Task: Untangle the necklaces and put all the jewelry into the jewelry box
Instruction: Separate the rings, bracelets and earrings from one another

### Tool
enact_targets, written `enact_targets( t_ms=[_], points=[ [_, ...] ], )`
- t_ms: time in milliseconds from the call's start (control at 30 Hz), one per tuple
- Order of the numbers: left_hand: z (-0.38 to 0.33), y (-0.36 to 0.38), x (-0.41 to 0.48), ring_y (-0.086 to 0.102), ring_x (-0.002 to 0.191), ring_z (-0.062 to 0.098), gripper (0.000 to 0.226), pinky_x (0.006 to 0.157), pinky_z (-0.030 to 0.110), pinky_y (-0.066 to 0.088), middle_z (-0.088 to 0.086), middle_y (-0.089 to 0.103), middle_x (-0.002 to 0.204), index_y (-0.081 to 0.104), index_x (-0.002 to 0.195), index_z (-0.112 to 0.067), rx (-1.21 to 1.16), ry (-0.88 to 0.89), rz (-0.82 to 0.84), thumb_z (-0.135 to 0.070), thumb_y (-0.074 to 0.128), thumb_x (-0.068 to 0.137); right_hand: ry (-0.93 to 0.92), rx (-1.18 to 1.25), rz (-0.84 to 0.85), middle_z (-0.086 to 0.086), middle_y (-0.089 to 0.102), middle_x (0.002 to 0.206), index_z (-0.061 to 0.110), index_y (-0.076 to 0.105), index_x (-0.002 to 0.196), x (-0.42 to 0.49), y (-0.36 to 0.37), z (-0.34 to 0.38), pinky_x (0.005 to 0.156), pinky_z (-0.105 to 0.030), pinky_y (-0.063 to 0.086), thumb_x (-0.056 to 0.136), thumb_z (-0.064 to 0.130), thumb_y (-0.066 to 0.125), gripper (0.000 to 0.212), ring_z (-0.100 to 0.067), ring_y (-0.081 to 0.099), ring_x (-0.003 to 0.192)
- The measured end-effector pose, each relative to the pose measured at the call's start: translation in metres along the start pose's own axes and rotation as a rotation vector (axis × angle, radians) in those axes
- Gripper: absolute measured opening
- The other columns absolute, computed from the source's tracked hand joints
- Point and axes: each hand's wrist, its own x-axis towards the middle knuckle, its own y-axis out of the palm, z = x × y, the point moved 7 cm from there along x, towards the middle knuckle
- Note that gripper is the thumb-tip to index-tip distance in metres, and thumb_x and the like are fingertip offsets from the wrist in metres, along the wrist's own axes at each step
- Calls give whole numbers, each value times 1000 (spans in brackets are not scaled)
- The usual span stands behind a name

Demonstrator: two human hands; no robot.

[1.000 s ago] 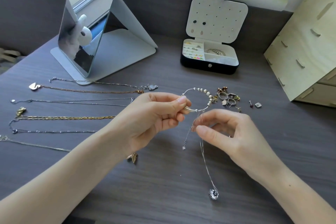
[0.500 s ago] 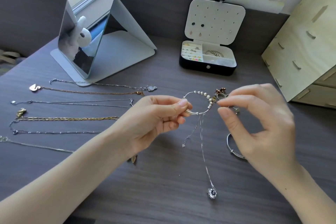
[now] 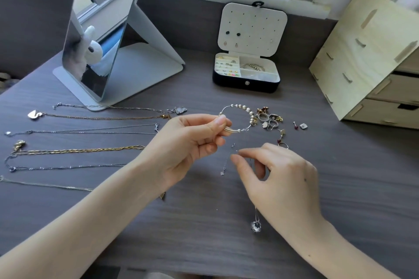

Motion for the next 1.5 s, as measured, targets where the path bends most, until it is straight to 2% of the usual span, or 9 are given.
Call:
enact_targets(
  t_ms=[100, 267, 333, 600, 767, 967, 1167, 1367, 1500],
  points=[
    [1, 1, -1, 55, 51, 6, 13, 51, 12, 46, 0, 65, 63, 75, 65, -11, -10, -6, 8, -21, 66, 65, 22, -38, 13, 15, 30, 56, 23, 74, 75, 0, 3, 0, 50, -17, 28, 77, 50, 51, 36, -11, 50, 50],
    [4, 3, -2, 55, 50, 6, 14, 50, 12, 45, 0, 64, 62, 75, 65, -11, -27, -17, 16, -19, 65, 65, 77, 58, 82, 13, 32, 53, 29, 74, 77, 2, 15, -3, 44, -16, 27, 76, 52, 50, 34, -3, 35, 48],
    [4, 3, -2, 55, 50, 6, 13, 49, 12, 45, 0, 64, 62, 75, 64, -11, -32, -21, 13, -19, 65, 65, 113, 126, 110, 11, 37, 53, 30, 72, 69, 0, 17, -6, 44, -23, 31, 76, 49, 52, 28, -7, 39, 51],
    [4, -1, 0, 56, 53, 7, 12, 51, 13, 46, 1, 65, 64, 75, 65, -11, -9, -5, 1, -19, 66, 64, 206, 493, 278, 14, 59, 67, 29, 59, 62, -2, 0, -13, 63, -19, 39, 77, 45, 59, 22, -10, 53, 68],
    [4, -3, 1, 57, 55, 7, 12, 55, 14, 48, 1, 66, 65, 74, 66, -12, 49, 34, -30, -21, 68, 63, 264, 724, 368, 4, 70, 70, 15, 65, 69, 3, -16, -7, 67, -14, 47, 79, 30, 59, 19, -7, 64, 68],
    [4, -3, 2, 57, 56, 7, 13, 57, 15, 48, 1, 66, 65, 74, 68, -13, 126, 61, -44, -24, 69, 63, 297, 859, 356, -8, 69, 67, 3, 59, 75, 16, -25, -11, 61, -14, 48, 90, 16, 61, 20, -11, 64, 61],
    [6, -1, 2, 57, 56, 9, 12, 54, 15, 47, 1, 66, 64, 73, 71, -11, 204, 74, -38, -22, 68, 68, 225, 679, 349, 0, 64, 60, 14, 63, 76, 39, -25, -13, 51, -18, 45, 85, 14, 64, 10, -8, 57, 50],
    [13, -2, 3, 57, 54, 7, 10, 52, 14, 47, 4, 66, 65, 73, 68, -11, 226, 11, -47, -18, 68, 74, -78, 271, 263, 10, 64, 66, 17, 71, 76, 66, -25, 0, 61, -11, 41, 79, 20, 64, 8, -6, 55, 68],
    [17, -1, 3, 57, 53, 6, 10, 53, 14, 47, 3, 65, 65, 71, 71, -9, 190, -37, -32, -18, 67, 73, -192, 154, 329, 8, 64, 75, 15, 73, 82, 71, -12, 6, 66, -20, 43, 76, 19, 58, 16, -4, 52, 72]
  ],
)
